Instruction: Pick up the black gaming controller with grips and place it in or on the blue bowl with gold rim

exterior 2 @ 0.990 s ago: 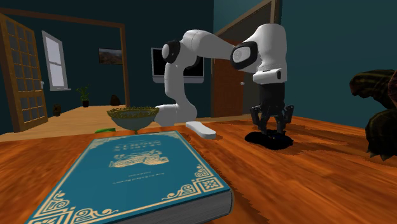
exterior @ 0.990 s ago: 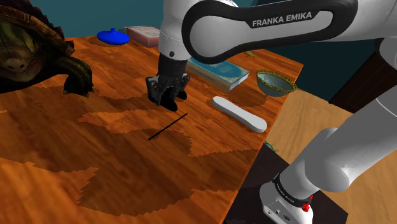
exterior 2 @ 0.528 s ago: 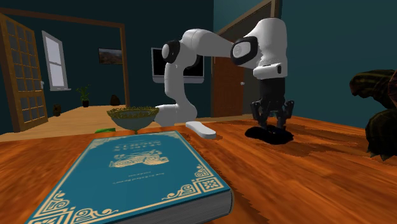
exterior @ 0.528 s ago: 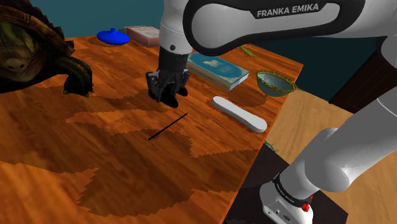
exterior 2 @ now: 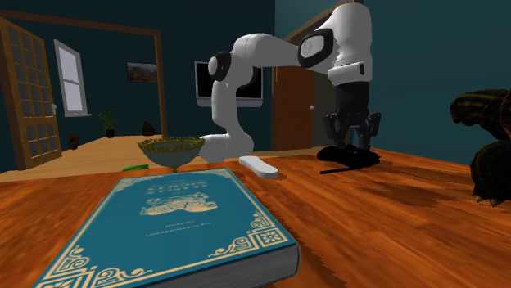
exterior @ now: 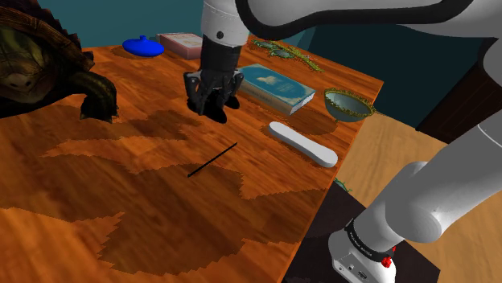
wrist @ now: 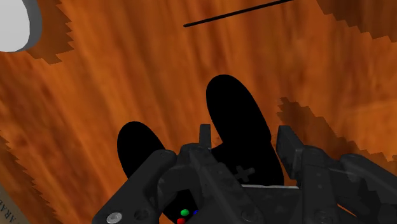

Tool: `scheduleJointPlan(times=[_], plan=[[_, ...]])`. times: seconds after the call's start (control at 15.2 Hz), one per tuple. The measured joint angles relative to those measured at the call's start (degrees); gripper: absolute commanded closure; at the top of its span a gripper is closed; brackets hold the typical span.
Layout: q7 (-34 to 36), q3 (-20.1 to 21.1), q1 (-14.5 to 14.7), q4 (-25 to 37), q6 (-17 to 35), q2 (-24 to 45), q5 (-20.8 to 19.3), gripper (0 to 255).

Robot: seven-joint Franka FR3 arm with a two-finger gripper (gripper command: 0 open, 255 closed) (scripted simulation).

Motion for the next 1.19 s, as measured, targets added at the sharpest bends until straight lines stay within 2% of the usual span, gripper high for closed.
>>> scheduleJointPlan(times=[1.19], plan=[[0.3, -0.05, -0.24, 15.53, -14.01, 1.71, -0.89, 255]])
